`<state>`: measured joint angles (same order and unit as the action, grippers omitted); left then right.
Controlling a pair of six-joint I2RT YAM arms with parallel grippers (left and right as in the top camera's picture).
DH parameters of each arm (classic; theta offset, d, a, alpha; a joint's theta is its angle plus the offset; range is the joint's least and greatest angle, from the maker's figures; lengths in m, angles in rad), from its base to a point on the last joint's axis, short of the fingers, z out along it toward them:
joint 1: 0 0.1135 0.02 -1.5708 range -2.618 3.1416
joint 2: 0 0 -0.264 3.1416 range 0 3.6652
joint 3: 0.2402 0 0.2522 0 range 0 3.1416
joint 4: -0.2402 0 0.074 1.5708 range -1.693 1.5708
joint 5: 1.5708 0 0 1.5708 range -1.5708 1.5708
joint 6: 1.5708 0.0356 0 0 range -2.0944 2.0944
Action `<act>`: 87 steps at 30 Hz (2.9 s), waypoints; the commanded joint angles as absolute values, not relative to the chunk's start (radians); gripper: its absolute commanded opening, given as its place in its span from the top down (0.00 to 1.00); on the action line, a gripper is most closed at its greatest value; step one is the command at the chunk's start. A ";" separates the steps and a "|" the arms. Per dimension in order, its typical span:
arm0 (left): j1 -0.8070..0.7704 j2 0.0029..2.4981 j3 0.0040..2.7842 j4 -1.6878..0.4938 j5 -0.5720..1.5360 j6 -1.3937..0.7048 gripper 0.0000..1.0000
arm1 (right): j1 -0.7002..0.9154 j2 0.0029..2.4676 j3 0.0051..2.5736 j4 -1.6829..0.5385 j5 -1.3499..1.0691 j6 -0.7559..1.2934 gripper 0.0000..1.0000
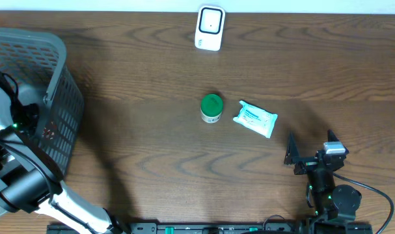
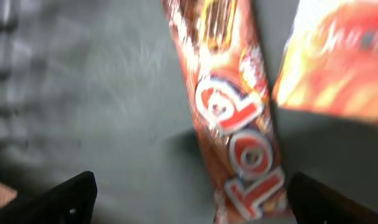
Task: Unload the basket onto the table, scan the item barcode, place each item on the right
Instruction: 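Reach into the basket and grasp the red Top chocolate bar, then carry the chocolate bar past the scanner and place it left of jar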
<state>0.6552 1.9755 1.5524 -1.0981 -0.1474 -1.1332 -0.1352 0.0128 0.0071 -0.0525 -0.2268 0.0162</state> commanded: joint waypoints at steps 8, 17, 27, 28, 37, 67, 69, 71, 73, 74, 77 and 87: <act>0.667 2.034 1.552 -1.040 -0.234 -1.075 0.02 | -0.125 0.009 0.006 -0.057 -0.218 0.029 0.01; 0.667 2.108 1.552 -1.037 -0.256 -1.044 0.02 | -0.125 0.009 0.006 -0.057 -0.218 0.029 0.01; 0.667 2.185 1.539 -1.036 -0.271 -0.968 0.71 | -0.125 0.009 0.006 -0.057 -0.218 0.029 0.01; 0.667 2.191 1.531 -1.038 -0.276 -0.968 0.77 | -0.125 0.009 0.006 -0.057 -0.218 0.030 0.01; 0.667 2.146 1.586 -1.135 -0.274 -0.934 0.92 | -0.125 0.009 0.006 -0.057 -0.218 0.029 0.01; 0.423 1.462 1.784 -0.977 0.614 -0.437 0.93 | -0.125 0.009 0.006 -0.057 -0.218 0.029 0.01; 0.336 1.465 1.761 -0.939 0.646 -0.316 0.93 | -0.125 0.009 0.006 -0.057 -0.218 0.029 0.01; 0.253 1.467 1.731 -0.917 0.647 -0.254 0.93 | -0.125 0.009 0.006 -0.057 -0.218 0.029 0.01; 0.143 1.470 1.679 -0.876 0.647 -0.197 0.93 | -0.125 0.009 0.006 -0.057 -0.218 0.029 0.01; 0.109 1.470 1.660 -0.859 0.647 -0.182 0.93 | -0.125 0.009 0.006 -0.057 -0.218 0.029 0.01; 0.002 1.470 1.585 -0.782 0.647 -0.129 0.93 | -0.125 0.009 0.006 -0.057 -0.218 0.029 0.01; -0.129 1.545 1.280 -0.606 0.700 -0.082 0.93 | -0.125 0.009 0.006 -0.057 -0.218 0.030 0.01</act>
